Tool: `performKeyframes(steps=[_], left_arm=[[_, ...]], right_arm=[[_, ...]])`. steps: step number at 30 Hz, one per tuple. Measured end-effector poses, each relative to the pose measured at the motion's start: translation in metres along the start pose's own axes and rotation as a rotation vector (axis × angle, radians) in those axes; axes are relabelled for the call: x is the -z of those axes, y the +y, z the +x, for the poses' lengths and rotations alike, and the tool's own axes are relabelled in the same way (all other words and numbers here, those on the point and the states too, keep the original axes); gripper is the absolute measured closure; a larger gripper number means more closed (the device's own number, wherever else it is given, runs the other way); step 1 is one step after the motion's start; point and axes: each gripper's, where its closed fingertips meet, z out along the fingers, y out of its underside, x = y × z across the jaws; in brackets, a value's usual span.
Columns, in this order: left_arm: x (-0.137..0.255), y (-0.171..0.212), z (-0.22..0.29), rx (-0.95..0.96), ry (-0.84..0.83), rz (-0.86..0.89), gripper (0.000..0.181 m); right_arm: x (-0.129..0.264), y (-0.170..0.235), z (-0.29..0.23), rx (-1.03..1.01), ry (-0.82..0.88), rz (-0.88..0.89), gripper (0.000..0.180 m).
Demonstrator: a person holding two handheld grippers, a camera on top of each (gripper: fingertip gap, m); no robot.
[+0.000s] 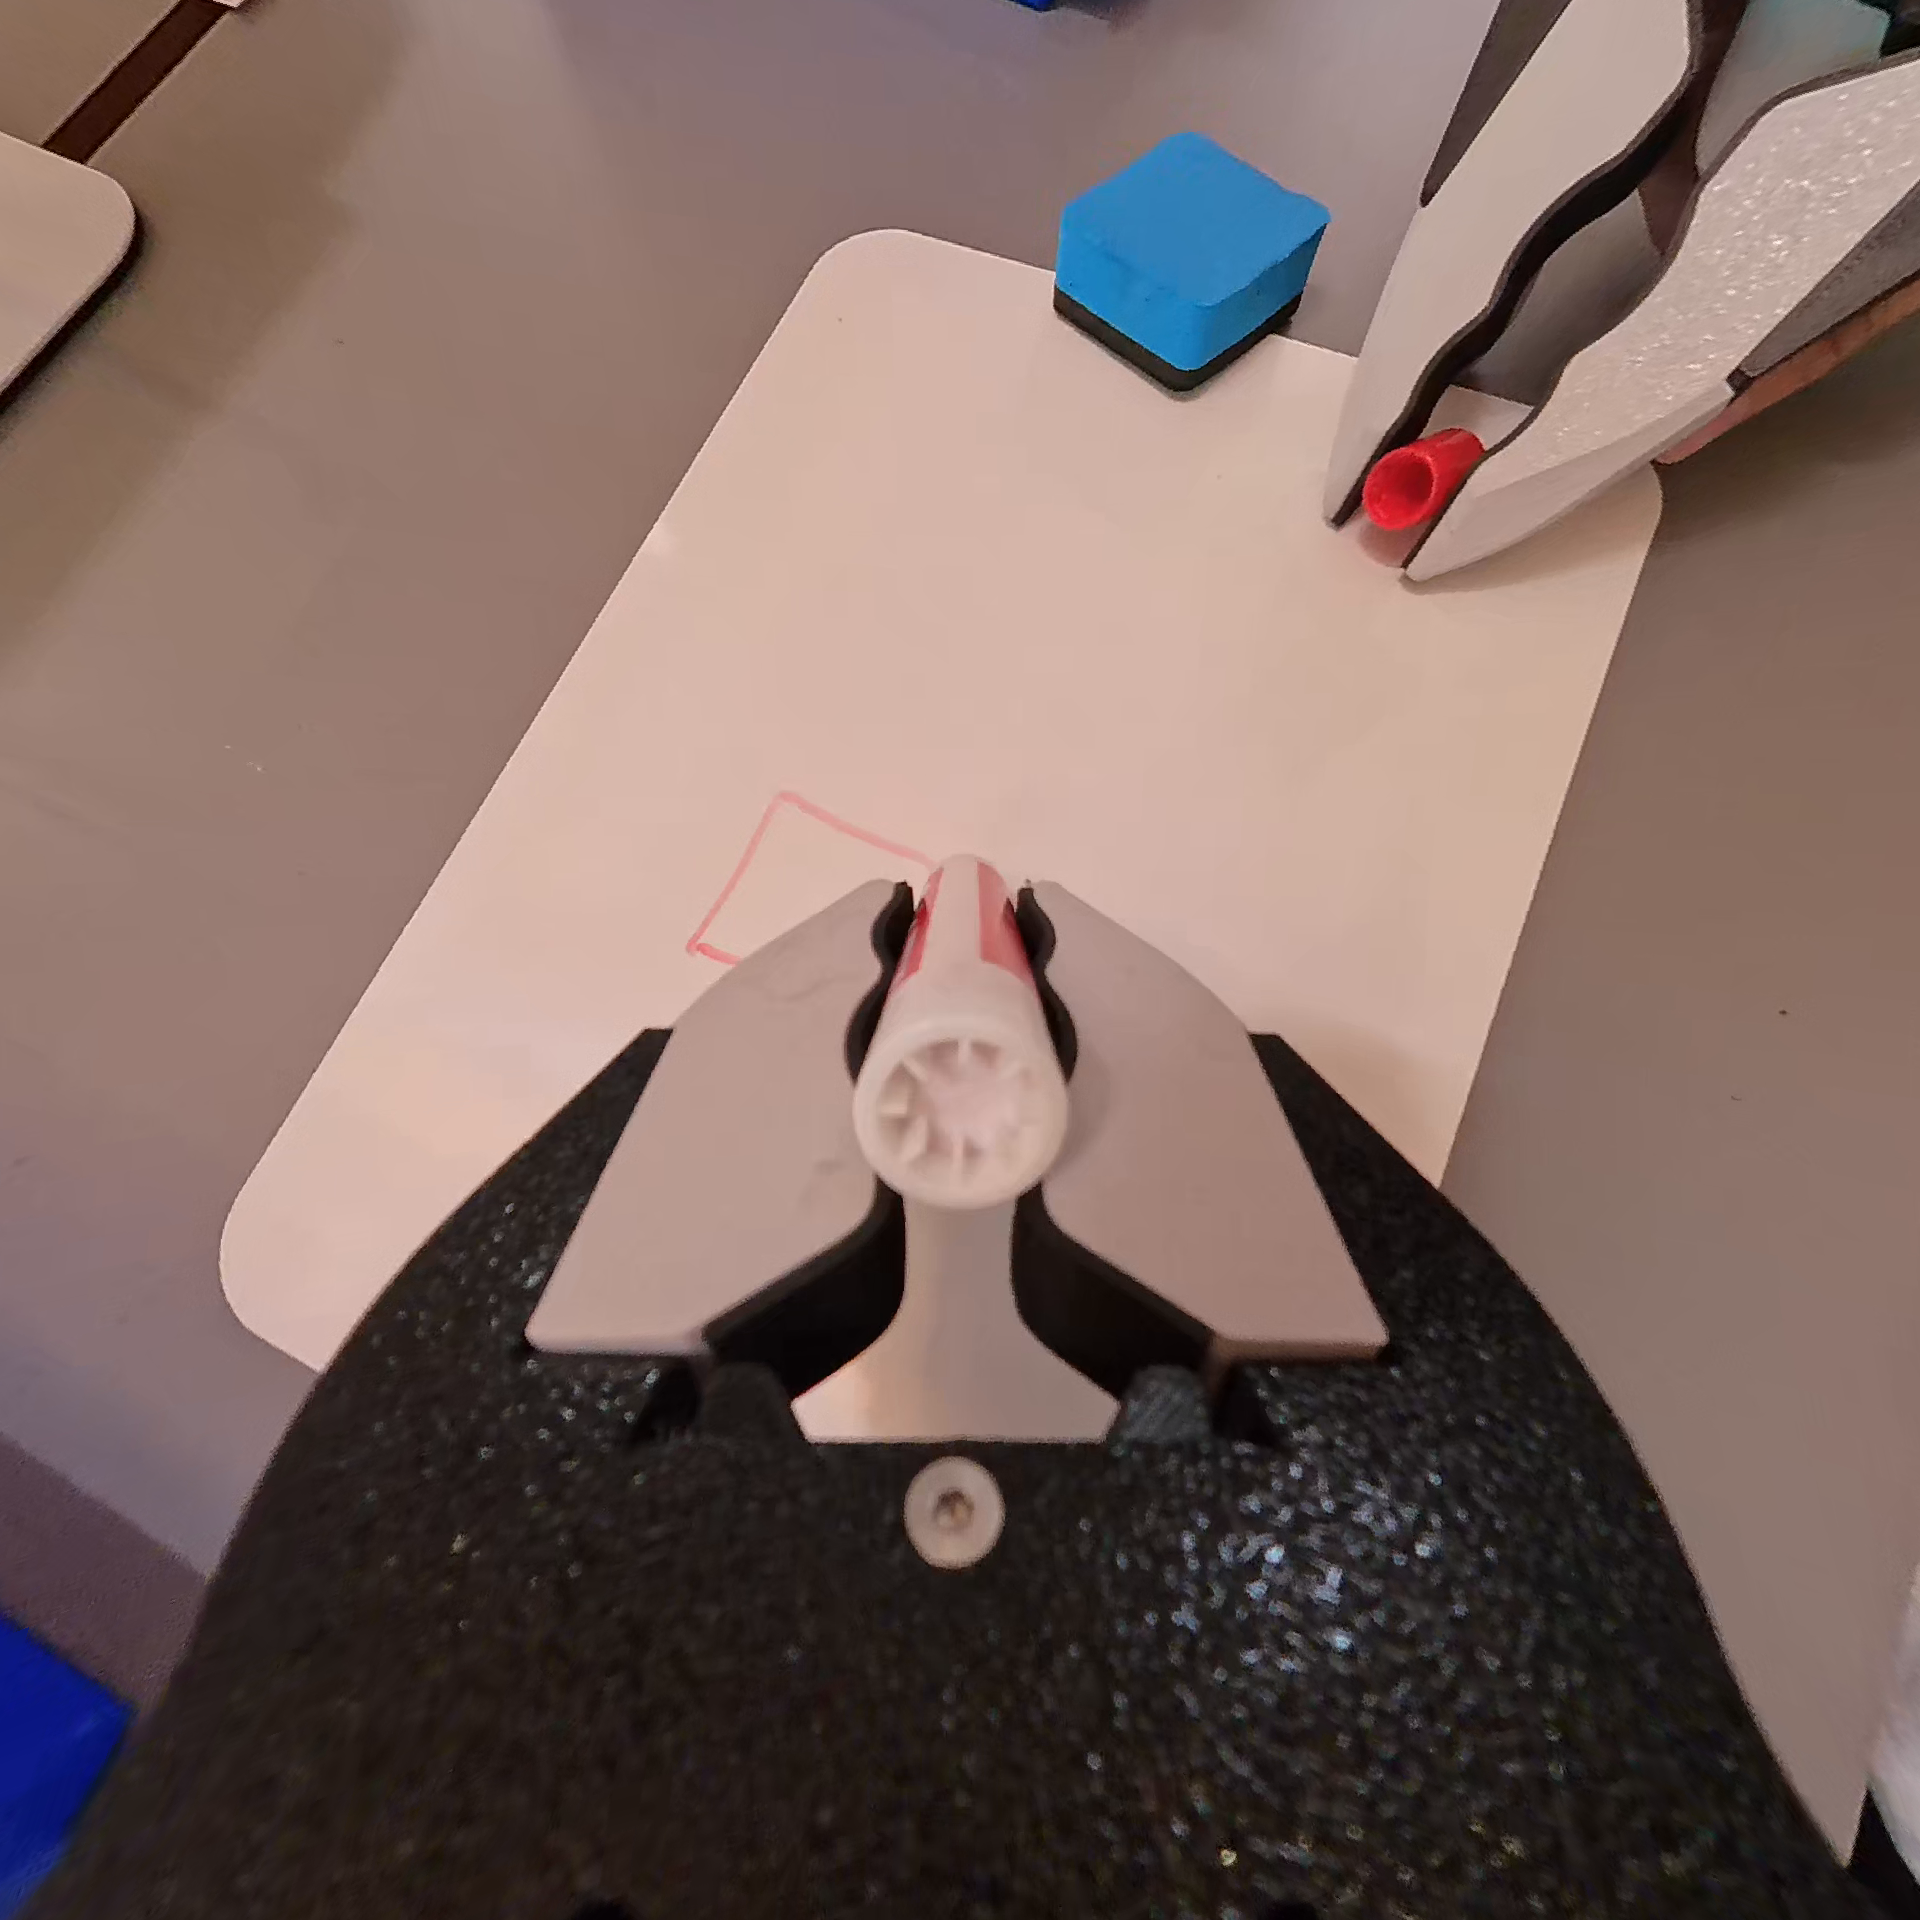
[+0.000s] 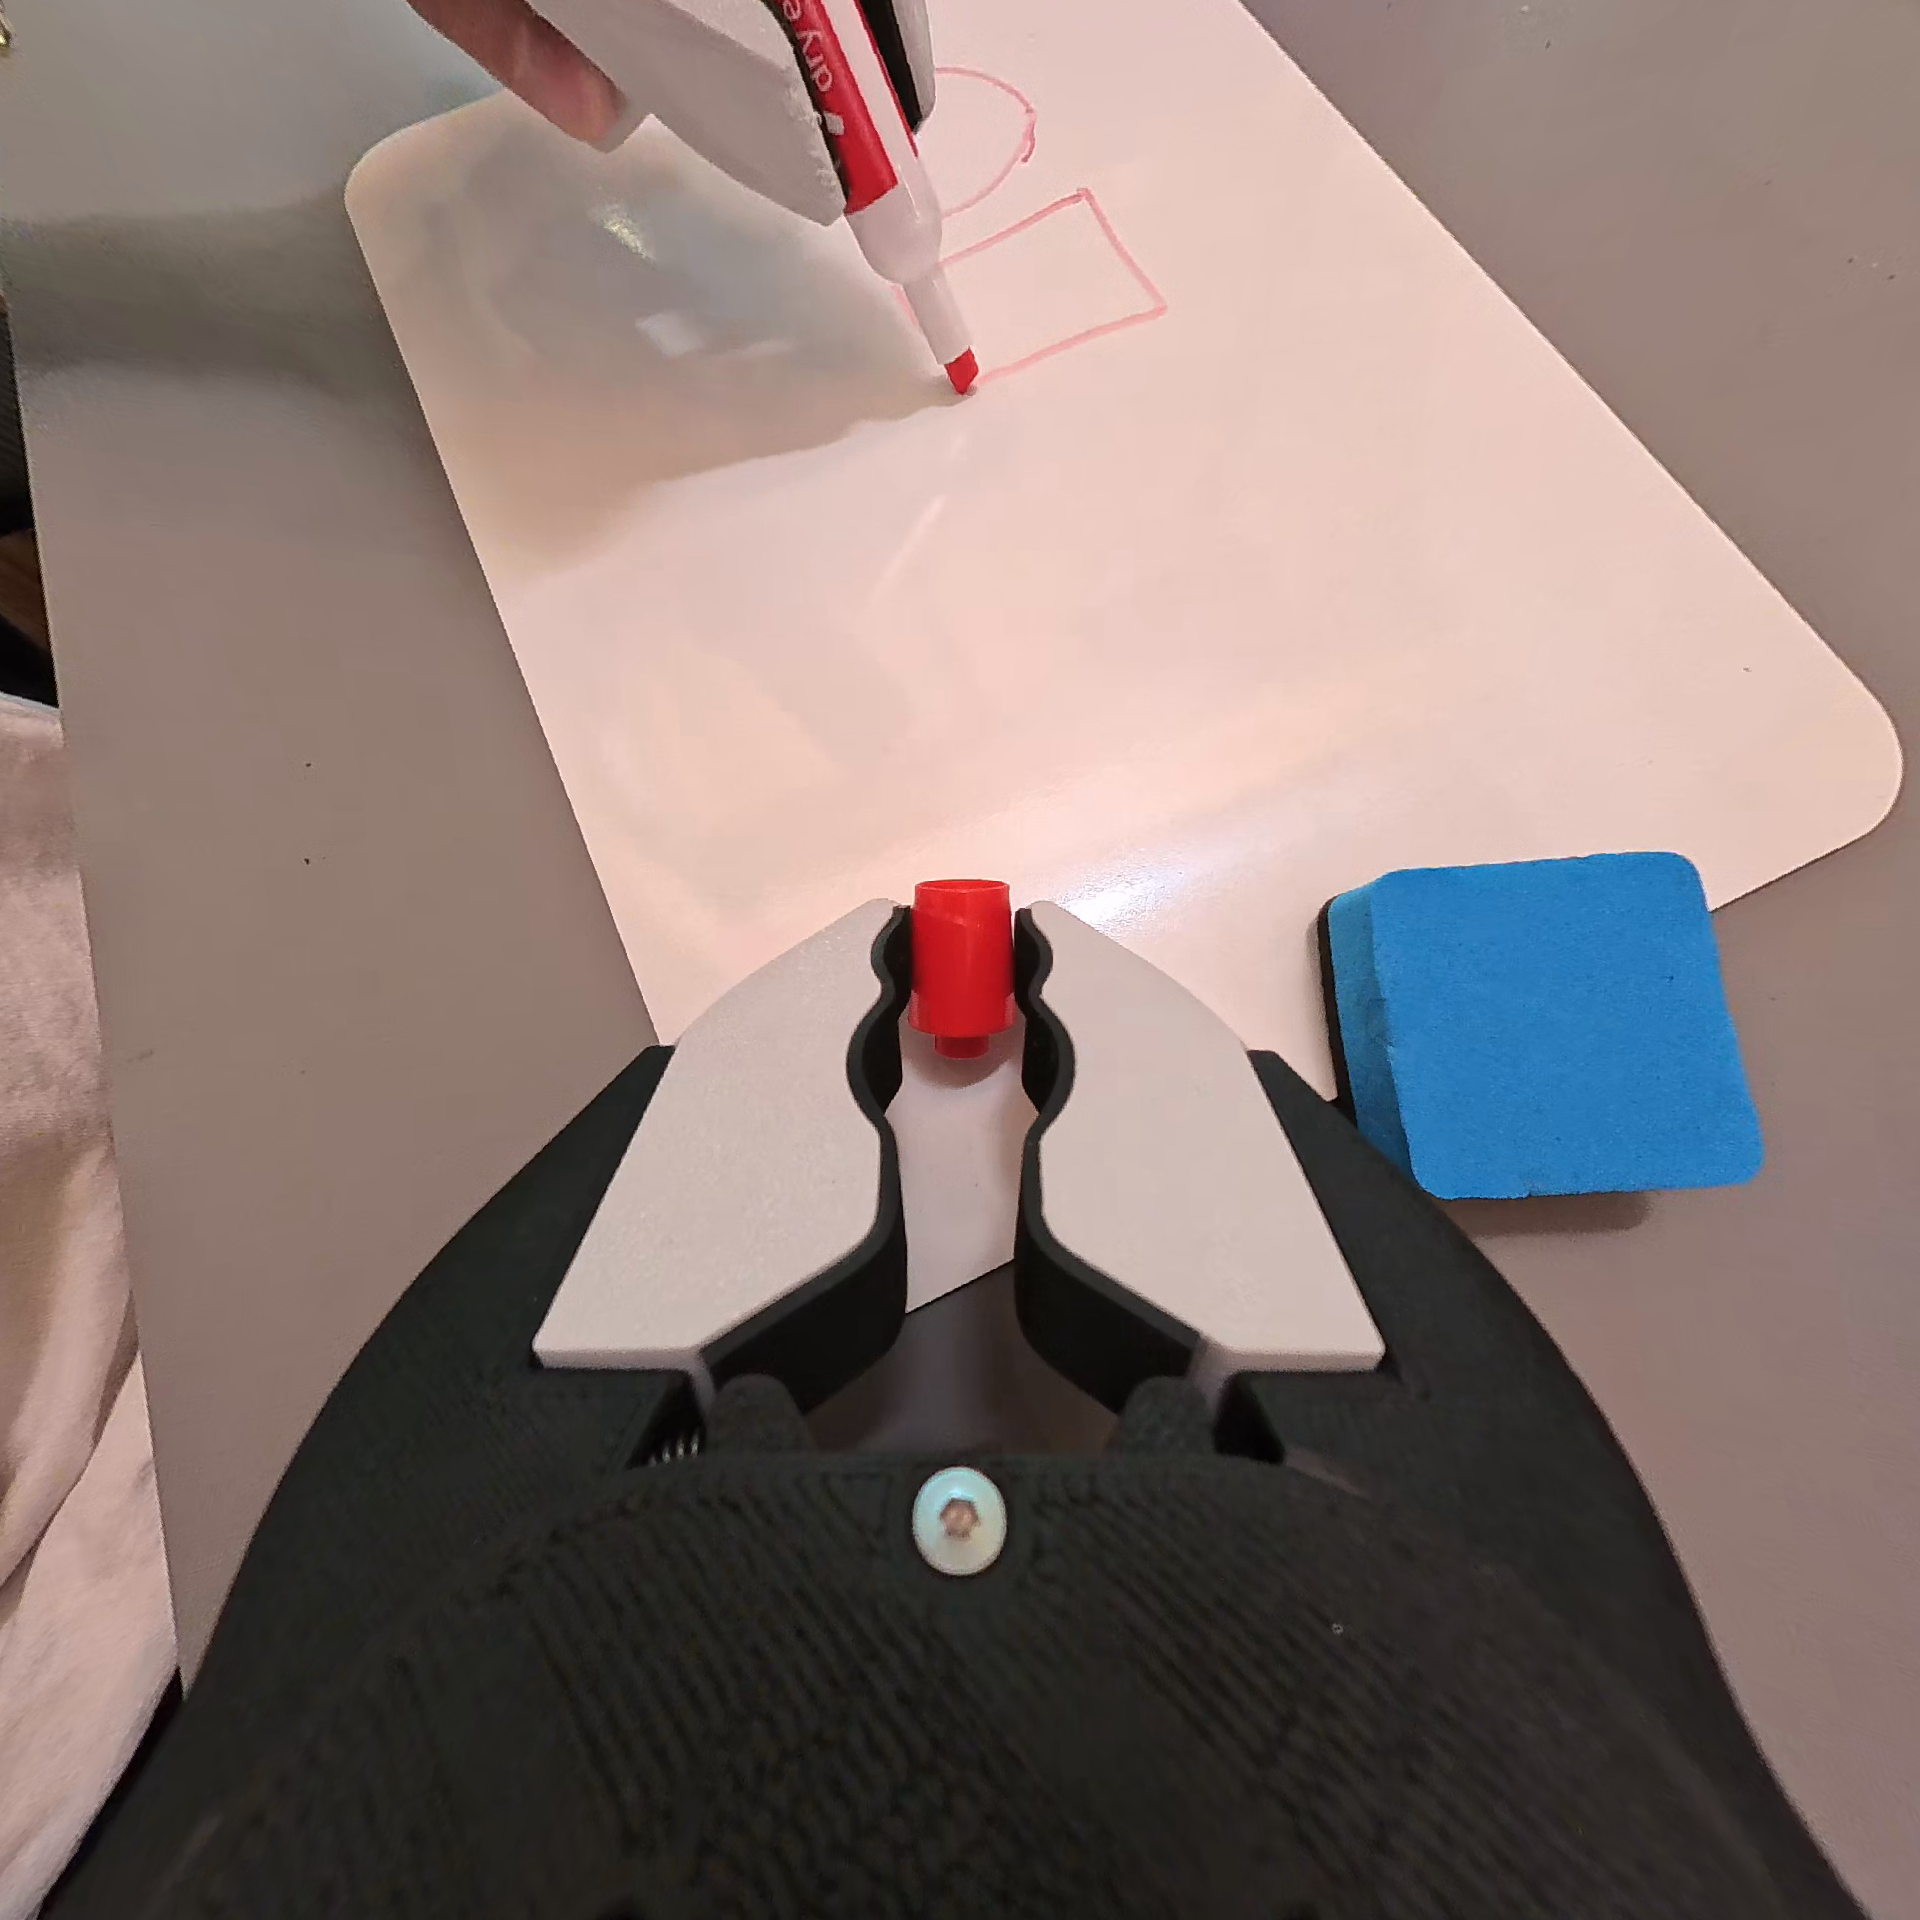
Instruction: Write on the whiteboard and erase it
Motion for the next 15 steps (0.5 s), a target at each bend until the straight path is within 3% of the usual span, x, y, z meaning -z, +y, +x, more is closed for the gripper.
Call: performKeyframes(steps=[15], left_arm=[[0.016, 0.015, -0.010, 0.036, -0.028, -0.011, 0.162]], right_arm=[[0.000, 0.000, 0.000, 0.000, 0.000, 0.000, 0.161]])
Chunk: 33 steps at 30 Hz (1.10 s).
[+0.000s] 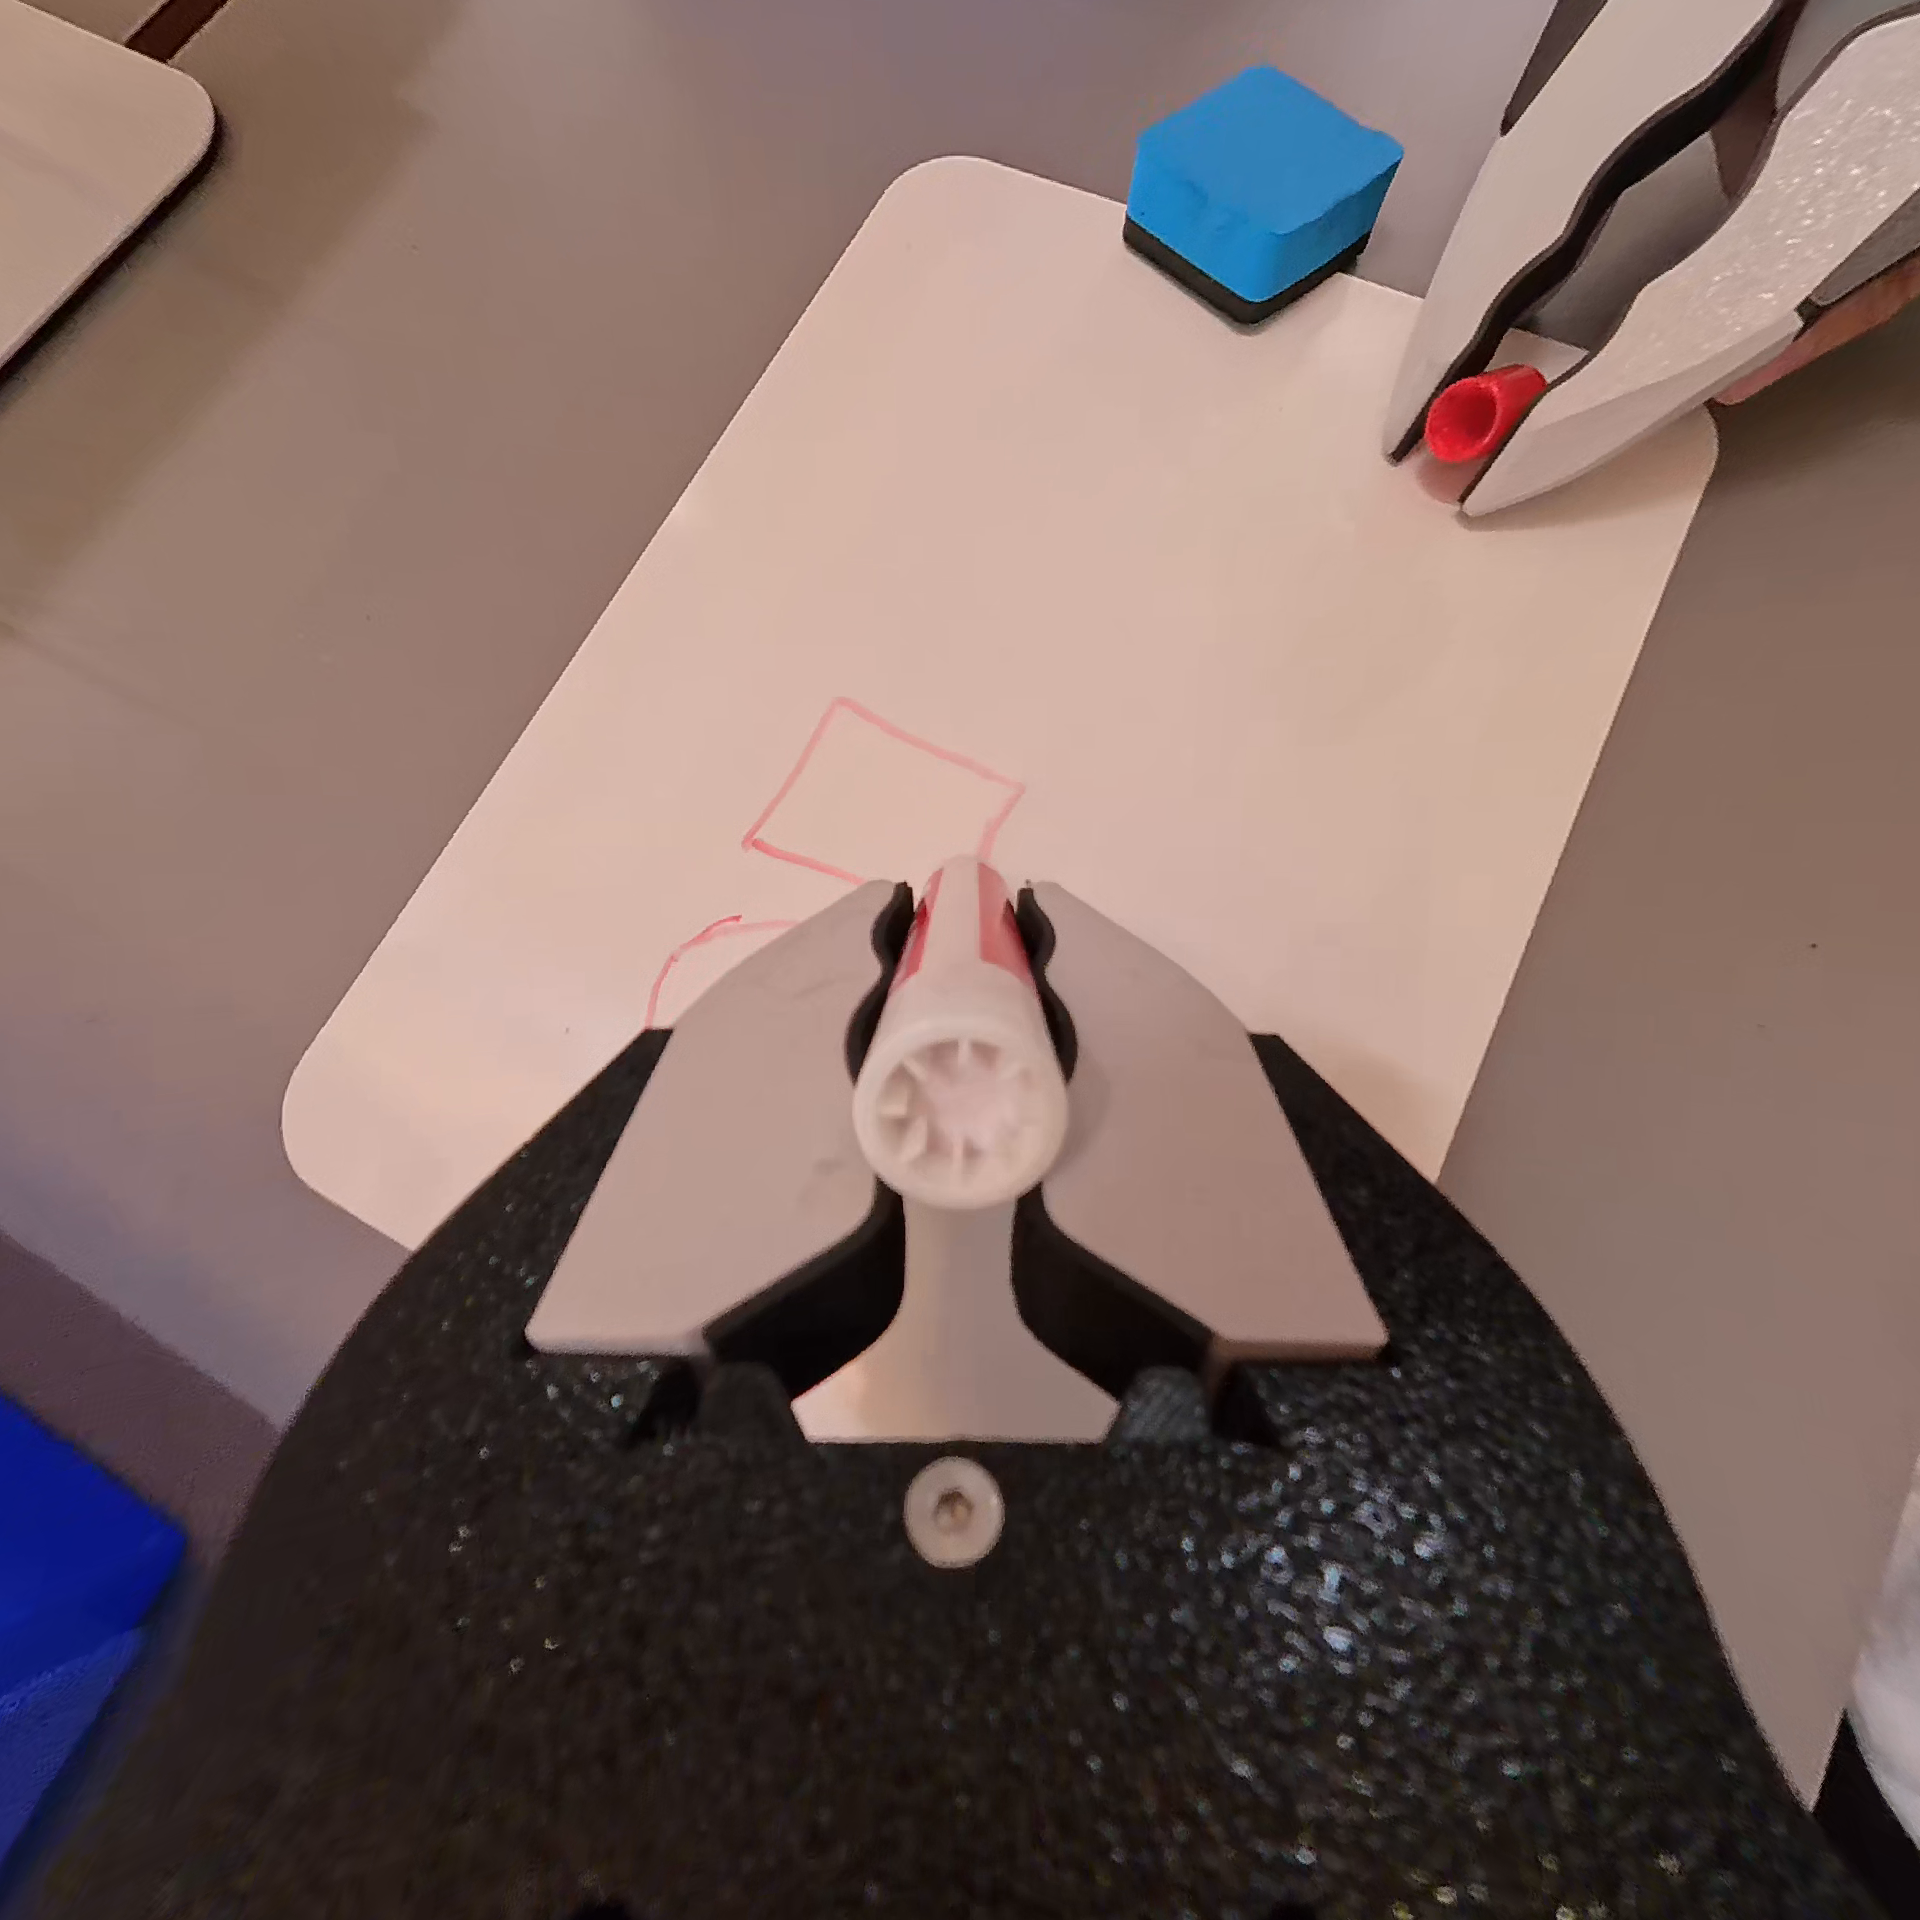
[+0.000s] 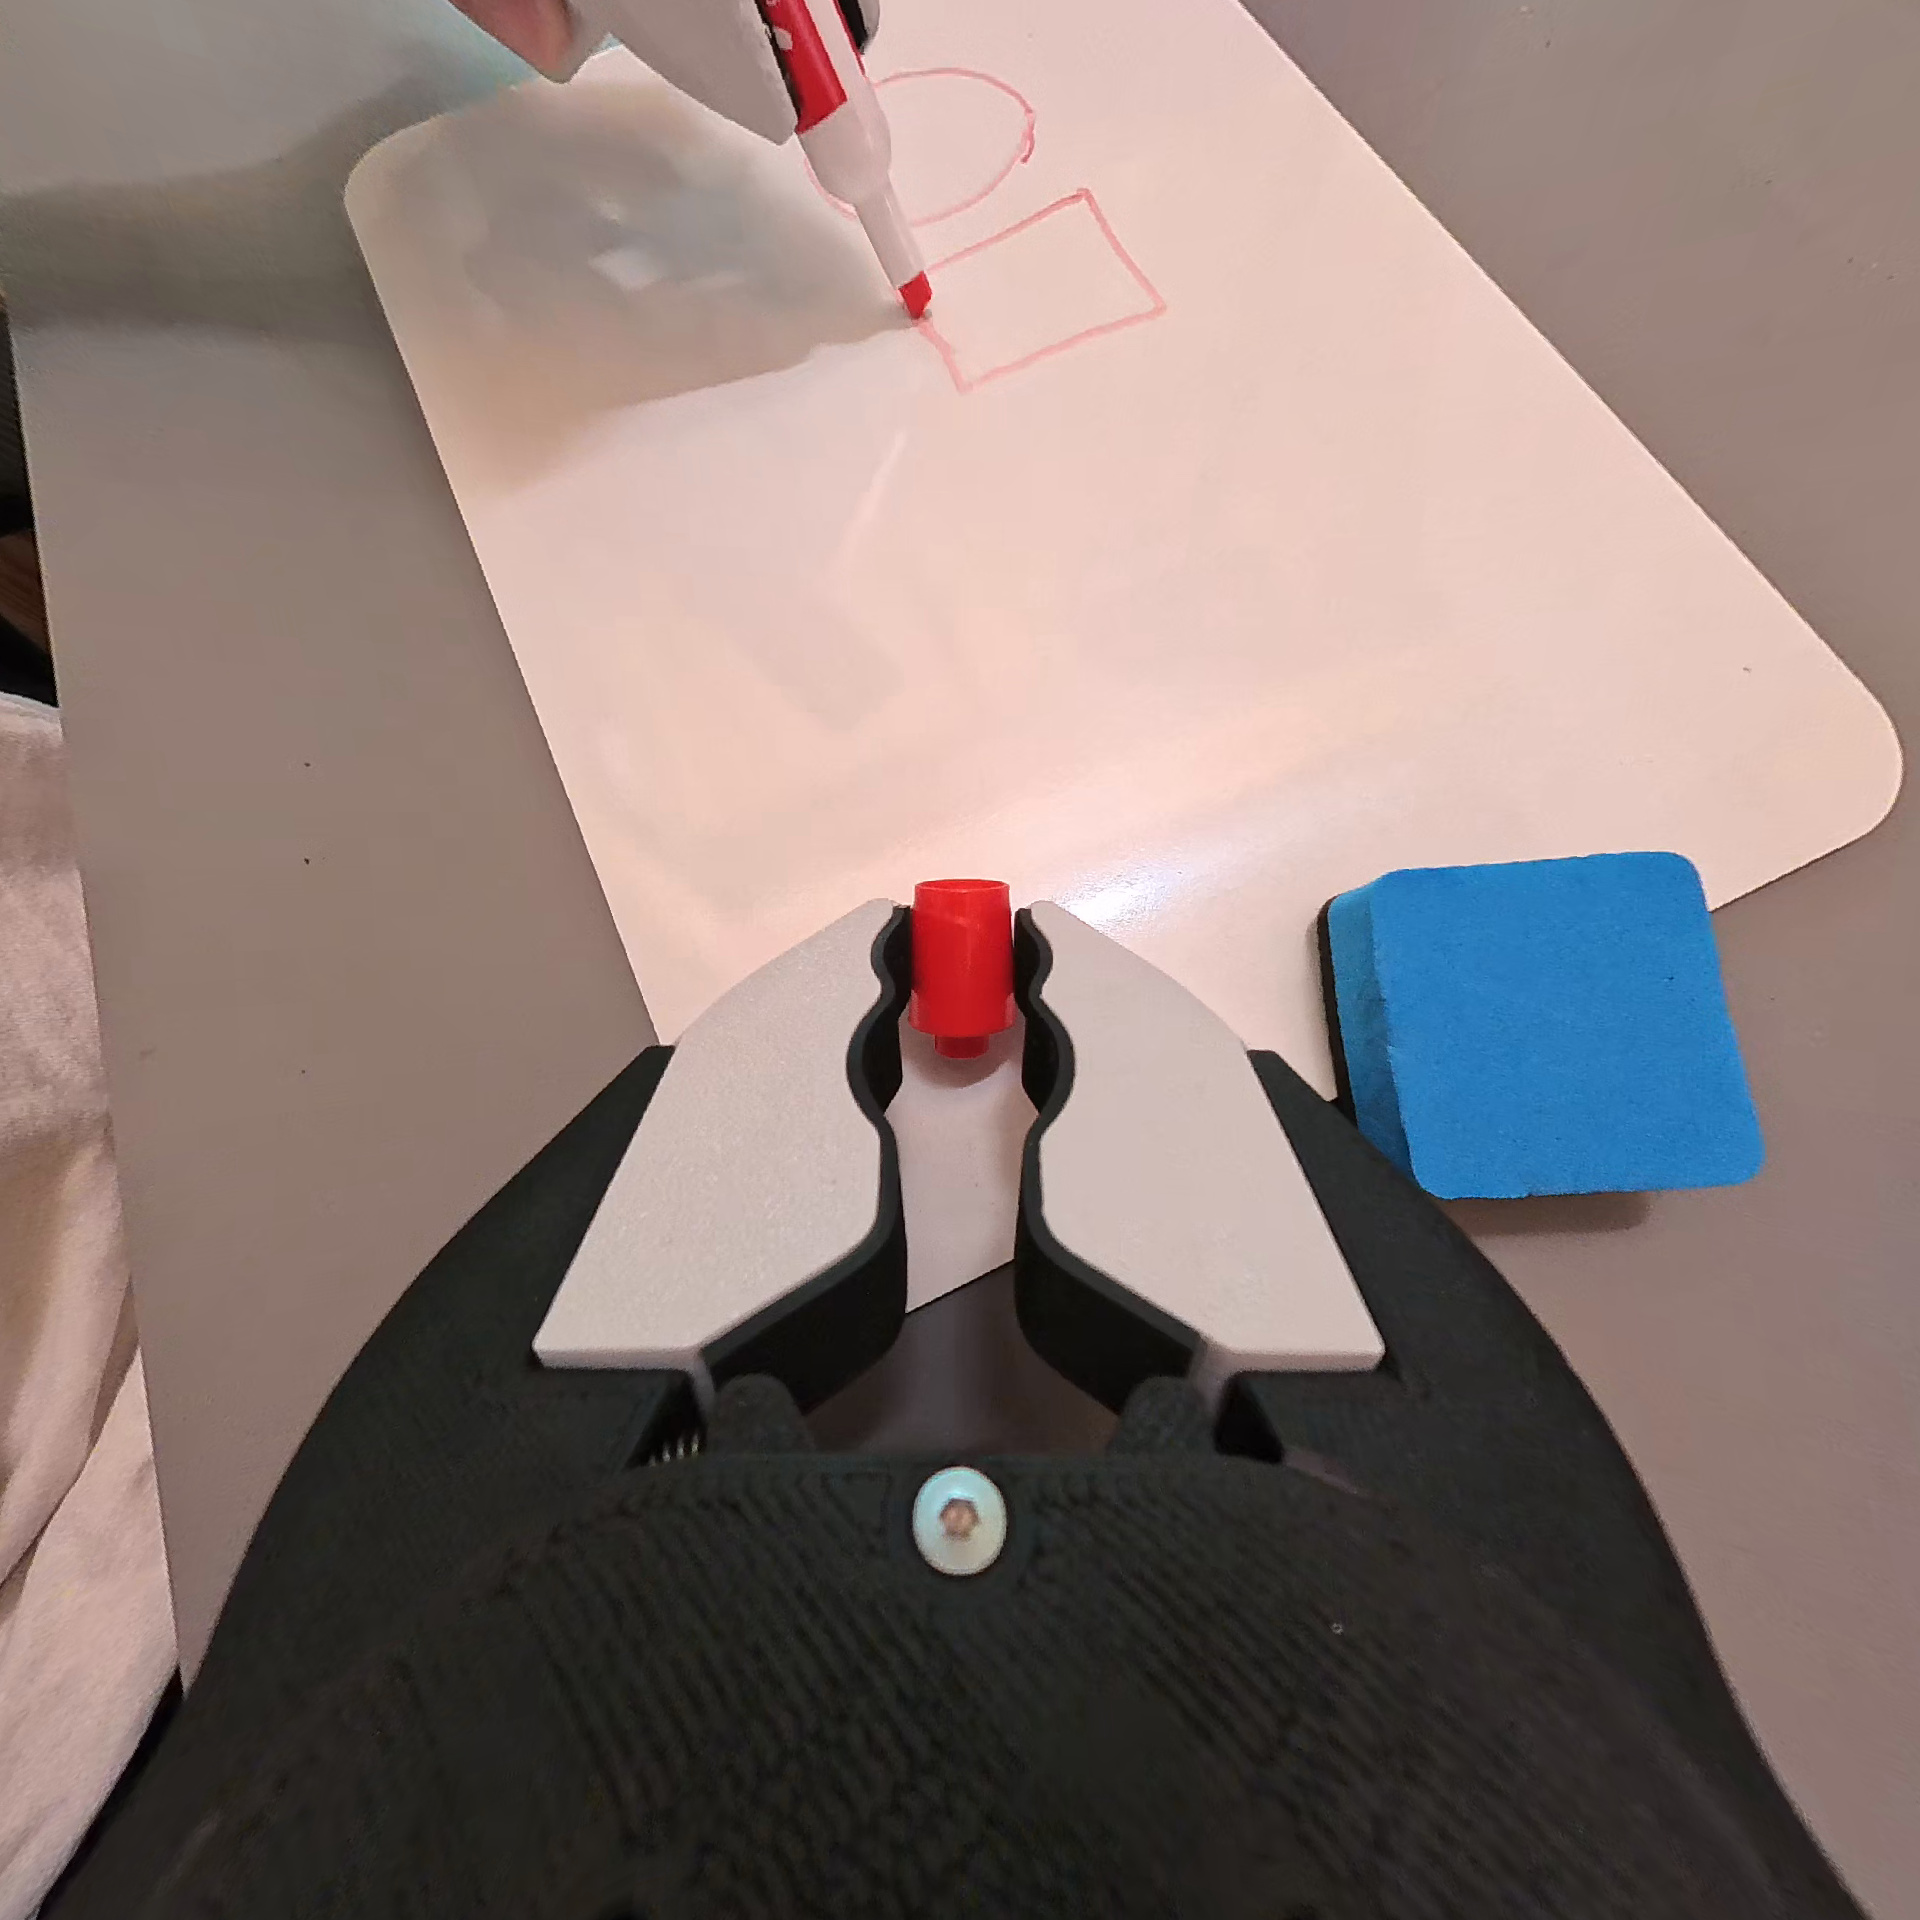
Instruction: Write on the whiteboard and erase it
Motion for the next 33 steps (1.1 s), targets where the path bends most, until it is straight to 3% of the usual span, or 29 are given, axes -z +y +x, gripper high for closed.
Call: performKeyframes(steps=[6, 16, 33], left_arm=[[0.005, -0.029, -0.002, 0.062, 0.018, 0.165, 0.162], [-0.034, -0.044, -0.003, -0.034, 0.024, 0.059, 0.162], [-0.039, -0.037, -0.003, -0.068, 0.007, -0.015, 0.162]], right_arm=[[0.000, 0.000, 0.000, 0.000, 0.000, 0.000, 0.161], [0.000, 0.000, 0.000, 0.002, -0.001, 0.000, 0.161], [0.000, 0.000, 0.000, 0.002, -0.003, 0.000, 0.160]])
